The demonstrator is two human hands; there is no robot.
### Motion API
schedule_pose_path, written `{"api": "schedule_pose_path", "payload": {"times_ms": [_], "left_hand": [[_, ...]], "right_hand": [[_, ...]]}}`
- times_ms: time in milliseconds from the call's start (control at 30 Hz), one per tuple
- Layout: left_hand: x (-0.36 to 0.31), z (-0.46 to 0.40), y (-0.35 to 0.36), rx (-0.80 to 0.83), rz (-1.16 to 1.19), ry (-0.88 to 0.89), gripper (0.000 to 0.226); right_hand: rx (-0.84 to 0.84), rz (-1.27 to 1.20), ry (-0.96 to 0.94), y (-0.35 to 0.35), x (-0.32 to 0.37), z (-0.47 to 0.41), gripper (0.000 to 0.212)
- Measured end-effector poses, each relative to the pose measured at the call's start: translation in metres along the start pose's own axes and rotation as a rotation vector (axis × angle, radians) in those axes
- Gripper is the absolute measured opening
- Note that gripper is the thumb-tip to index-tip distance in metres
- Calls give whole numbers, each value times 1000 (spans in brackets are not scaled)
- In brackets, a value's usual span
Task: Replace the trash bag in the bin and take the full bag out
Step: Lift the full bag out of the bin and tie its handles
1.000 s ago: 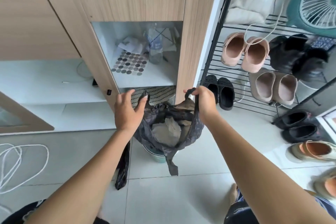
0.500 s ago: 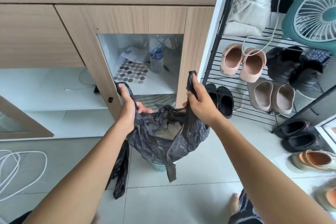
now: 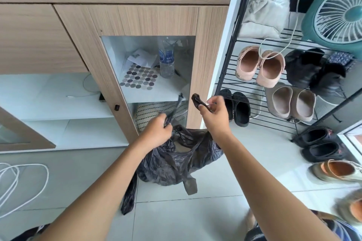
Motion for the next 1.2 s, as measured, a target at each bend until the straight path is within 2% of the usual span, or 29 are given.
{"api": "schedule_pose_path", "payload": {"times_ms": [67, 233, 300, 400, 467, 533, 633, 733, 800, 900, 933, 1033, 1100, 1200], "left_hand": [[-6, 4, 6, 24, -100, 31, 10], [-14, 7, 15, 76, -230, 47, 11], [-16, 7, 18, 95, -270, 50, 15], [-15, 9, 18, 97, -240, 61, 8], [-13, 10, 17, 106, -109, 54, 9], [-5, 12, 14, 202, 118, -4, 15], [15, 16, 5, 343, 500, -128, 24], [25, 10, 1, 485, 942, -371, 27], [25, 8, 1, 502, 1048, -503, 34], [23, 10, 2, 532, 803, -467, 57], [20, 12, 1, 555, 728, -426, 53], [18, 11, -2, 535, 642, -345, 13], [21, 4, -1, 383, 518, -337, 13], [20, -6, 2, 38, 247, -286, 15]], "right_hand": [[-9, 0, 68, 3, -2, -1, 16], [68, -62, 135, 7, 0, 13, 60], [131, -45, 110, 11, -2, 16, 58], [103, -40, 121, 18, -5, 17, 35], [30, -170, 213, 21, -6, 18, 25], [-27, -364, 345, 22, -5, 17, 22], [64, -562, 496, 25, -4, 19, 29], [230, -442, 472, 26, -8, 23, 38], [310, -235, 341, 26, -7, 26, 43], [324, 18, 100, 27, -5, 25, 45], [323, 80, 52, 26, -5, 24, 46], [367, 201, -13, 29, -7, 22, 50], [368, 185, -13, 31, -10, 24, 47], [307, 28, 36, 32, -14, 30, 41]]}}
Point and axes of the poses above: each hand's wrist, its own z-axis away from the middle knuckle, its own y-axis out of the palm, x = y × z, the point moved 1 cm from there along -z, towards the middle knuckle, and after that the axes turned 7 degrees about -y, right-handed, at the moved point
